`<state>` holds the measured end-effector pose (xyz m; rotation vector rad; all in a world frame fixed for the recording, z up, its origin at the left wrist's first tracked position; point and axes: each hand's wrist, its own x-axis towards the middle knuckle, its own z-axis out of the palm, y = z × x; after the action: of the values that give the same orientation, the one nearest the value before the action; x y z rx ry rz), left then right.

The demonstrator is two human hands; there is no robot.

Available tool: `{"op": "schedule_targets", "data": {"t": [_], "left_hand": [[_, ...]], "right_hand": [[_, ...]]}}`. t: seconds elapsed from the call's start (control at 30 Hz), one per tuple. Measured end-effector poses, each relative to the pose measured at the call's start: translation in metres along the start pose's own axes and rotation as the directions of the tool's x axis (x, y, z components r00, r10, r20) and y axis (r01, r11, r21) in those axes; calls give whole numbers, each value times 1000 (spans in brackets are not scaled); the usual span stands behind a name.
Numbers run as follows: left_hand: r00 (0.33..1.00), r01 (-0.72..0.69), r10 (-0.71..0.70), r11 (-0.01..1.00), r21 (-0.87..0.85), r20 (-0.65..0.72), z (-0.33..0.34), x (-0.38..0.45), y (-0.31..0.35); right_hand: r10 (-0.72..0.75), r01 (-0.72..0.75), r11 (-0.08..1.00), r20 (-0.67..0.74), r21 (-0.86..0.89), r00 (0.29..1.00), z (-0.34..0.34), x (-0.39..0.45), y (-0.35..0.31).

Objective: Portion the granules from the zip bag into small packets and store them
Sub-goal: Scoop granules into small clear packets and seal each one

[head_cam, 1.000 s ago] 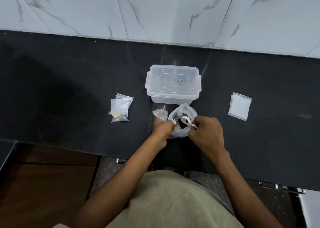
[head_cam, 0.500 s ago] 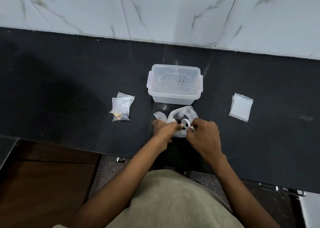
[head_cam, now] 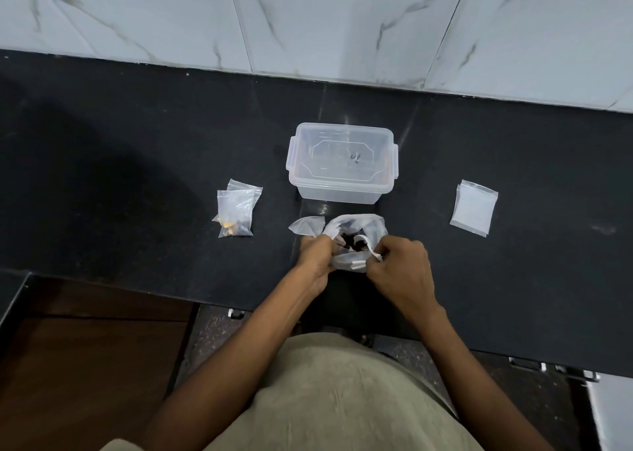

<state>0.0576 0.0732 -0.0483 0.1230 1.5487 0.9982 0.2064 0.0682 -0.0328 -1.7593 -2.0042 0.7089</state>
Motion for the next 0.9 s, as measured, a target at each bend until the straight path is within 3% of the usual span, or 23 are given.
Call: {"op": "schedule_targets", "data": {"t": [0.23, 0.43, 0.6, 0.67, 0.8, 0.9], "left_hand": [[999, -8, 3, 994, 111, 41, -2, 1, 2], [999, -39, 37, 998, 56, 30, 0, 2, 1], [987, 12, -15, 1000, 18, 159, -4, -3, 0], [983, 20, -25, 999, 28, 185, -5, -5, 3], [996, -21, 11, 992, 124, 84, -7, -1, 4], [999, -44, 44, 987, 157, 9, -8, 0, 2]], "right_hand": [[288, -289, 900, 52, 325, 956, -6, 3, 2], [253, -248, 926, 18, 283, 967, -2, 3, 6], [257, -250, 926, 9, 283, 966, 1, 1, 3], [331, -331, 867, 64, 373, 941, -1, 1, 1], [482, -508, 599, 228, 618, 846, -3, 3, 4], [498, -531, 539, 261, 654, 827, -1, 3, 7]]}}
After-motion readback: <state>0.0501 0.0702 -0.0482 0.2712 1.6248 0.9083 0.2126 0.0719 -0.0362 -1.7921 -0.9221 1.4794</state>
